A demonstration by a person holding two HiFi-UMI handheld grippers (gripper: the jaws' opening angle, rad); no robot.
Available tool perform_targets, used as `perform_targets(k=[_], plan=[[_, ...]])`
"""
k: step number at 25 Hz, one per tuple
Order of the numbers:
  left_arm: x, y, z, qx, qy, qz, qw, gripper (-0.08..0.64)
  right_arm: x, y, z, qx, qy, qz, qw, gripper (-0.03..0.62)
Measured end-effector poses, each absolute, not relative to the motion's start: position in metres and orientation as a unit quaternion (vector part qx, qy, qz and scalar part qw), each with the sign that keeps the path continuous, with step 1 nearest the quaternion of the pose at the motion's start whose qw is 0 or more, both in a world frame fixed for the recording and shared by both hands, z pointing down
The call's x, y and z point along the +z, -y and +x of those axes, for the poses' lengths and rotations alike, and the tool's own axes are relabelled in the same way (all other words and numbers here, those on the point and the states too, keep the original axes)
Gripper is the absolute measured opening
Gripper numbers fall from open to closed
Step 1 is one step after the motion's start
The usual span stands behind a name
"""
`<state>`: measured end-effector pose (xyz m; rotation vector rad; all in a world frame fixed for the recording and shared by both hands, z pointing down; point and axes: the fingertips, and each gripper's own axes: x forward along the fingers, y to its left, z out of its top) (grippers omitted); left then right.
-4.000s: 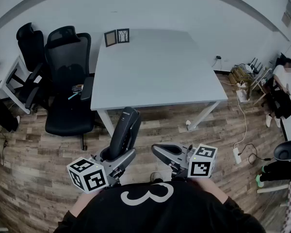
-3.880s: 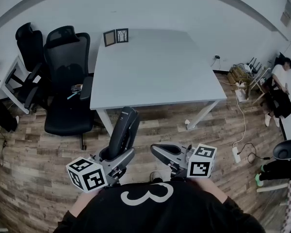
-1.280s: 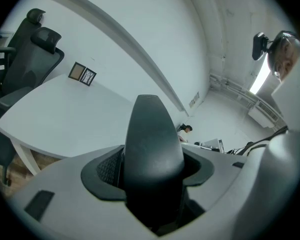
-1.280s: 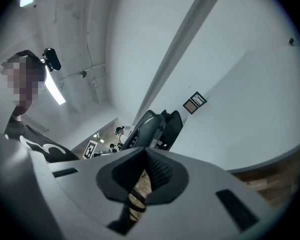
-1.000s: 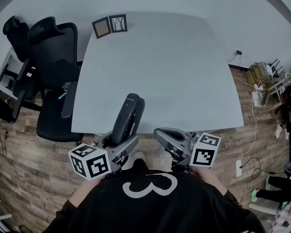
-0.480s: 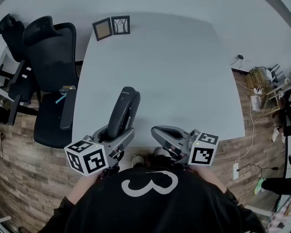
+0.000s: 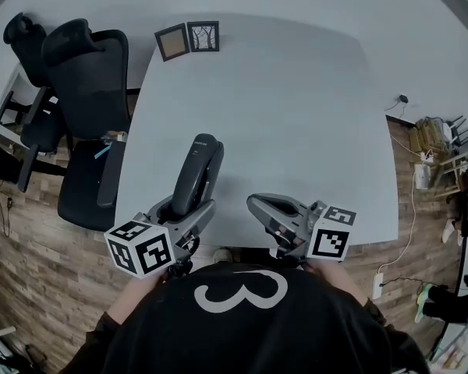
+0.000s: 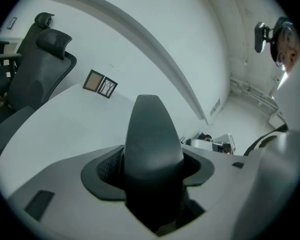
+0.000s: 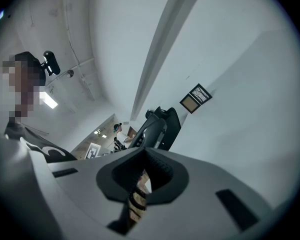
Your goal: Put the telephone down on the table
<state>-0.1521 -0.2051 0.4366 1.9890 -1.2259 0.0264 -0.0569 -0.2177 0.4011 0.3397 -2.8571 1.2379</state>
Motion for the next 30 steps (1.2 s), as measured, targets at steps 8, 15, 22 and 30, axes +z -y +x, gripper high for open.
perform_targets(k=[8,15,22,30], plan=[[0.457,0.239,-0.151,0.017,0.511,0.757,0.408,0.295,0.416,0.256,-0.051,0.415,0.905,0.090,0.013,0.009],[0.494,0.271,-0.153,0.048,0.538,0.731,0.418,0.295,0.426,0.279,-0.040,0.430,0.898,0.087,0.020,0.009],[0.521,0.302,-0.151,0.064,0.553,0.713,0.426,0.295,0.439,0.299,-0.023,0.444,0.890,0.103,0.024,0.009],[0.541,0.327,-0.161,0.100,0.578,0.700,0.408,0.295,0.448,0.317,-0.019,0.457,0.883,0.105,0.031,0.009]])
